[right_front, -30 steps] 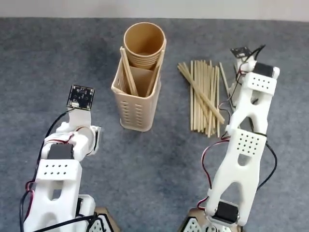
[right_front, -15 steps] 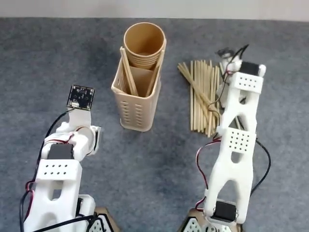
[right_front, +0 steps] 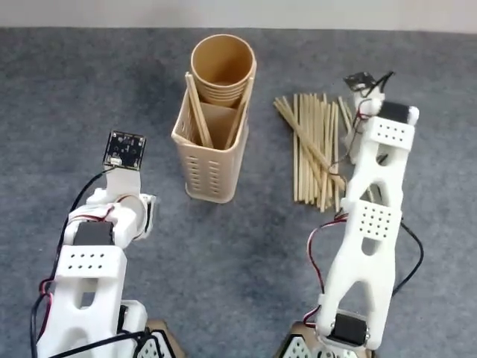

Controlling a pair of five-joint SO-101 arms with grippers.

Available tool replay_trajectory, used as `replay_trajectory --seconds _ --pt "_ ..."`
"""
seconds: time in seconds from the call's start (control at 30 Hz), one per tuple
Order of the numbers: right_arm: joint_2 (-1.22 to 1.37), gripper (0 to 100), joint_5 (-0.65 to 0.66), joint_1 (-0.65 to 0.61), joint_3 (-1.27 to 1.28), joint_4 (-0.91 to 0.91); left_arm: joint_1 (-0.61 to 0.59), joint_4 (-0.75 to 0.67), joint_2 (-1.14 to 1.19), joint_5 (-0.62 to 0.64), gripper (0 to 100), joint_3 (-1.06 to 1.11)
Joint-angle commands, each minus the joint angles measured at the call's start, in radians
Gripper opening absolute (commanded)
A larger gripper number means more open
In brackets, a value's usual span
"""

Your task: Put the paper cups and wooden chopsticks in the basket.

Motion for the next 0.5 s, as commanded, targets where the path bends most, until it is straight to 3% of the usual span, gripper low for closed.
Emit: replay_trajectory --seconds 0.0,0.37,0.47 --pt "0.007 0.3 0.0 0.008 0.008 0.019 0.01 -0.015 -0.019 0.005 20 -0.002" --pt "-0.021 0.5 -0.009 -0.131 -0.268 0.127 0.01 -0.015 -0.019 0.005 20 -0.002" --pt "-0.174 0.5 -0.193 -0.154 -0.297 0.124 0.012 -0.015 -0.019 0.005 20 -0.002"
